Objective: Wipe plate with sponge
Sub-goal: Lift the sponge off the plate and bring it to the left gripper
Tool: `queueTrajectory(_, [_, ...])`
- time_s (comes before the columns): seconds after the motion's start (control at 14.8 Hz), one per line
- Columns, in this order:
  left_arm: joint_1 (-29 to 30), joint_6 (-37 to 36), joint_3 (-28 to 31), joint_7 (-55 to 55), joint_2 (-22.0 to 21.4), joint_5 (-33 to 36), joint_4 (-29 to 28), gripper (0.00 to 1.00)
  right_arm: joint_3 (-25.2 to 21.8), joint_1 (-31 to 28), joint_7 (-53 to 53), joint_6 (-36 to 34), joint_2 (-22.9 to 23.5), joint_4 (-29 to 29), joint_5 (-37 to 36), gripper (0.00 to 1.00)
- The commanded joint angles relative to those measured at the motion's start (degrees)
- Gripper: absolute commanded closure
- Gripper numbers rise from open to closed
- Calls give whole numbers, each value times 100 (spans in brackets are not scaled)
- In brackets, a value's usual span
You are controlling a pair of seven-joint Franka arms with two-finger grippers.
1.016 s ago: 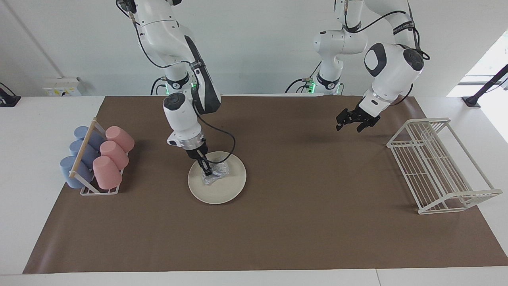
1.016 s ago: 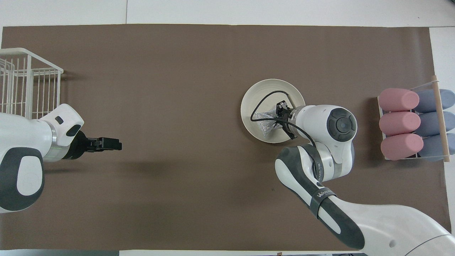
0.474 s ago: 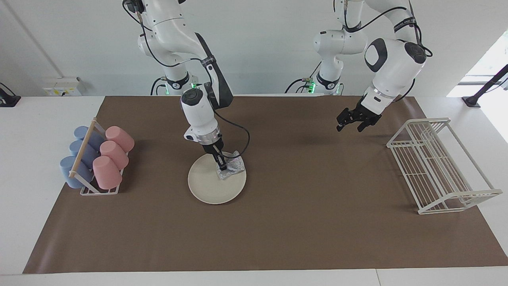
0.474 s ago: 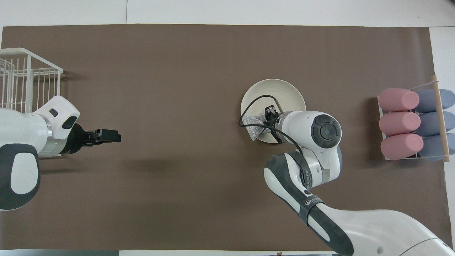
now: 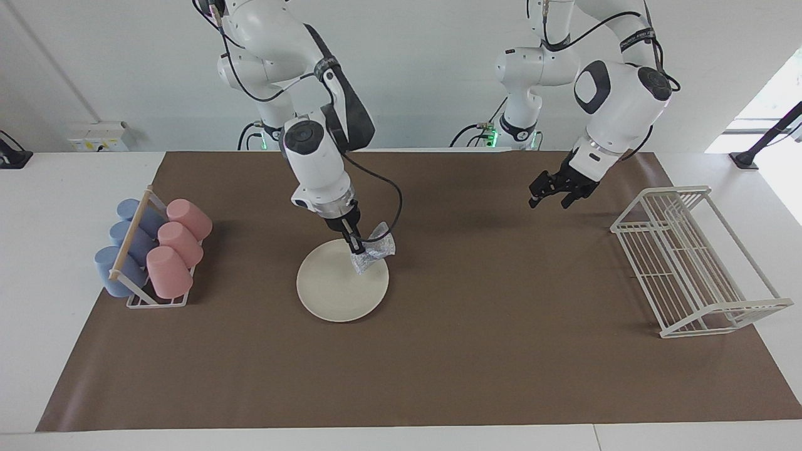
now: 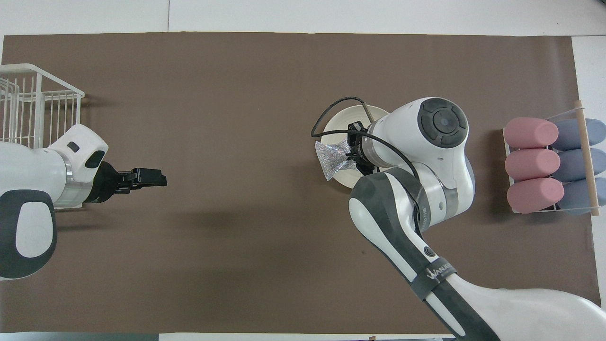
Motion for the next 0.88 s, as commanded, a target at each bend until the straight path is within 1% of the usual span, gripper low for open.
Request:
queueTrajectory(0.0, [-246, 28, 37, -125, 52, -753, 56, 0, -2, 179, 438, -623, -287, 284, -69, 100])
queueTrajectory(0.14, [-326, -77, 37, -160, 26, -1859, 56, 0, -2, 468, 1070, -1185, -577, 512, -95, 100])
queueTrajectory(0.2, [-326, -217, 37, -169, 17, -2395, 56, 0, -2, 591, 1421, -1501, -735, 643, -235, 100])
queueTrajectory(0.34, [-335, -393, 28, -160, -9, -3100, 56, 0, 24, 785, 1792, -1985, -973, 828, -534, 100])
queueTrajectory(0.41, [-361, -464, 19, -160, -18, -3277, 56, 0, 33, 882, 1941, -2144, -1070, 873, -544, 100])
queueTrajectory(0.61, [-344, -753, 37, -108, -35, -4217, 73, 0, 51, 1277, 2626, -2120, -1115, 873, -561, 100])
queueTrajectory(0.81, [-335, -1043, 37, 67, -70, -4938, 100, 0, 59, 1418, 3066, -1892, -1071, 873, -561, 100])
